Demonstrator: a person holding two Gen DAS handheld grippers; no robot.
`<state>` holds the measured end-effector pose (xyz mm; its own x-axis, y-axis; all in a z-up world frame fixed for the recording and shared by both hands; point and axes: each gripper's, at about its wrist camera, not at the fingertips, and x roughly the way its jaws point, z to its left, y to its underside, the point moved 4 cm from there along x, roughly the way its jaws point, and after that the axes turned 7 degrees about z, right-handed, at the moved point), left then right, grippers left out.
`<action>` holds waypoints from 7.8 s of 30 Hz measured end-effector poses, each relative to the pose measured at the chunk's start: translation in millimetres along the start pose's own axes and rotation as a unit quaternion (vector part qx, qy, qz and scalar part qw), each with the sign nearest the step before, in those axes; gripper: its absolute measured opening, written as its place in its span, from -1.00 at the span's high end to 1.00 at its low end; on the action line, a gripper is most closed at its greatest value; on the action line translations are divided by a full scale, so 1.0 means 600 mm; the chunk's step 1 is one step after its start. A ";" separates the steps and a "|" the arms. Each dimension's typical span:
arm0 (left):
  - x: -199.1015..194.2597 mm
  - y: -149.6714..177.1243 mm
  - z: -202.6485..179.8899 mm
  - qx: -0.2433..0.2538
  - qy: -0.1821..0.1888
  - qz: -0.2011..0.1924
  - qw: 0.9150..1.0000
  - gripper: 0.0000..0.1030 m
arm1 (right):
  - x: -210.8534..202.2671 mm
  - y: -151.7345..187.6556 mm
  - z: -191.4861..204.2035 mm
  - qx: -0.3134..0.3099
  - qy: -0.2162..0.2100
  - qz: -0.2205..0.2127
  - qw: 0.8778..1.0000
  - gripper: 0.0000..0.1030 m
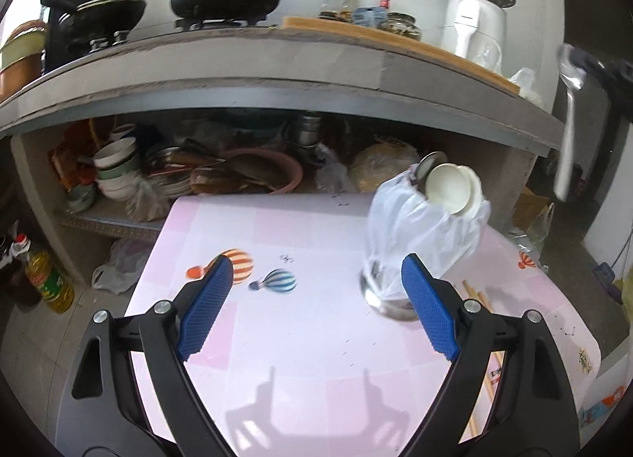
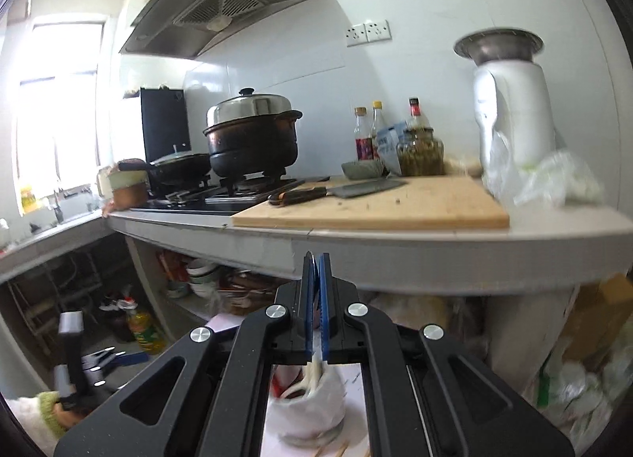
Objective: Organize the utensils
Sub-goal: 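Insert the steel spoon into the bagged holder and open the right tool, then move both tools back over the wooden chopsticks, then close the left tool on a single wooden chopstick, then lift the wooden chopstick upright off the table with the left tool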
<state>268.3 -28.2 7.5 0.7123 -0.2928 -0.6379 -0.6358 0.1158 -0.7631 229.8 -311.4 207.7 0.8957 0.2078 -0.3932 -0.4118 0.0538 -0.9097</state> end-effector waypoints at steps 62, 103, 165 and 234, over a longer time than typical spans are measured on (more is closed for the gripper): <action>-0.018 0.024 0.051 -0.031 -0.014 -0.004 0.999 -0.61 | 0.245 0.204 0.040 -0.130 -0.051 0.228 0.964 0.91; 0.049 0.128 -0.159 0.060 0.090 0.087 0.990 -0.62 | -0.052 0.471 -0.091 0.172 0.080 0.256 0.948 0.34; 0.090 0.285 -0.227 0.072 0.051 0.256 0.963 0.84 | -0.053 0.510 -0.076 0.182 0.041 0.269 0.945 0.34; 0.056 0.083 -0.233 0.081 0.079 0.118 0.986 0.90 | -0.052 0.485 -0.101 0.182 0.042 0.259 0.948 0.34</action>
<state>219.0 -164.8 -37.1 0.4861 -0.3826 -0.7857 -0.7132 0.3459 -0.6096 92.4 -361.4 -52.7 0.5613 0.2212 -0.7975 -0.8169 0.3029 -0.4909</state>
